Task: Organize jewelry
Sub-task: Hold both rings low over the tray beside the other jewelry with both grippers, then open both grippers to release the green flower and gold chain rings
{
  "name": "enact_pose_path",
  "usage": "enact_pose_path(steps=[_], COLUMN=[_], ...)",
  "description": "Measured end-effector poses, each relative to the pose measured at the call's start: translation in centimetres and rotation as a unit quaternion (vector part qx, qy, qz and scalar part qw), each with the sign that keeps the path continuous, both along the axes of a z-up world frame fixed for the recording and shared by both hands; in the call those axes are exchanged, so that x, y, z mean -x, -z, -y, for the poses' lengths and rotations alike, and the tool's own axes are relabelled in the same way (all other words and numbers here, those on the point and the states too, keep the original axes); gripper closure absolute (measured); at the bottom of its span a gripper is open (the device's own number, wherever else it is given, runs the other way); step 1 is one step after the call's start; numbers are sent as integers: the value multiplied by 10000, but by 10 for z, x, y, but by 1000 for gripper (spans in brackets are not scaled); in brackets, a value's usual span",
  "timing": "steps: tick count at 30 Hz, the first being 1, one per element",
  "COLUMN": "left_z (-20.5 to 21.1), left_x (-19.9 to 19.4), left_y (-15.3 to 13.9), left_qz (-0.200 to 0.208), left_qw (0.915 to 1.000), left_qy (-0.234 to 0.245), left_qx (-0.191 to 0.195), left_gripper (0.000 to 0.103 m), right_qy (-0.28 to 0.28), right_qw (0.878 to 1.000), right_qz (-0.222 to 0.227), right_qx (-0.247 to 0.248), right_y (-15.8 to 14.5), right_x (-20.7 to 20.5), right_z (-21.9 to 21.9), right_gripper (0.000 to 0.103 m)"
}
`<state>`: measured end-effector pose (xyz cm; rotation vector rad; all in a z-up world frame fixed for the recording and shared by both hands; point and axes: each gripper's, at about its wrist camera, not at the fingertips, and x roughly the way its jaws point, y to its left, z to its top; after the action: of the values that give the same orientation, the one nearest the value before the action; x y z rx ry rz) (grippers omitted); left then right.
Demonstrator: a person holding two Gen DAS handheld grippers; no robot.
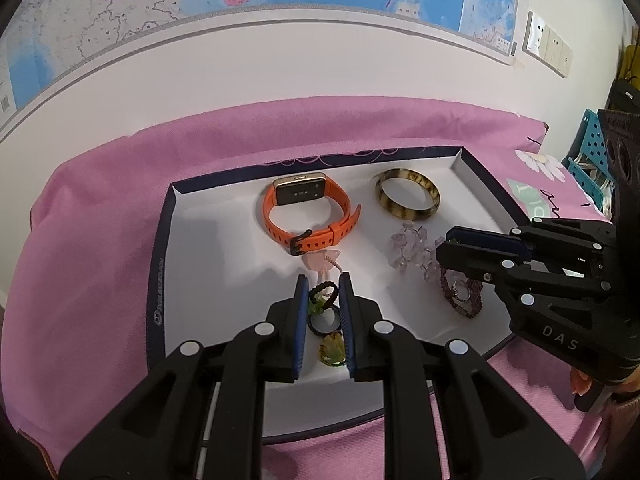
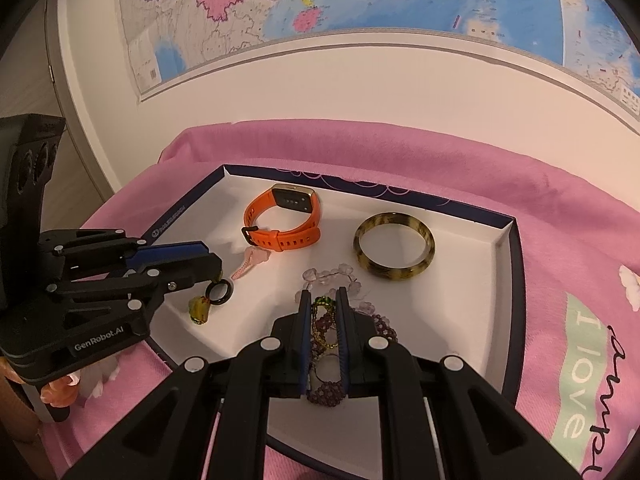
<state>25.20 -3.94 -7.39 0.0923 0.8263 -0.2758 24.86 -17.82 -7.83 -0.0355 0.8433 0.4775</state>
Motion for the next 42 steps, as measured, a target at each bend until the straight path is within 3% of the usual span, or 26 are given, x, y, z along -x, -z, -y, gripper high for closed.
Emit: enact_pose_path(steps=[31, 40, 42], left_z=[4, 3, 3], left_x=[1, 11, 13], left_y=[6, -1, -3], left_qz=[-40, 81, 95], left_qw=[10000, 10000, 9999], left_qy=[43, 55, 57], left_qx=[-51, 9, 15], left_gripper=[85, 60, 59], right_qy=[-77, -64, -43], right_qw=[9999, 9999, 9999], right_qz=[-52, 21, 36], right_qx=[111, 108, 87], right_y=[7, 5, 4], right_x=[0, 7, 9], right_z=[-6, -4, -3], right_gripper=[91, 89, 88])
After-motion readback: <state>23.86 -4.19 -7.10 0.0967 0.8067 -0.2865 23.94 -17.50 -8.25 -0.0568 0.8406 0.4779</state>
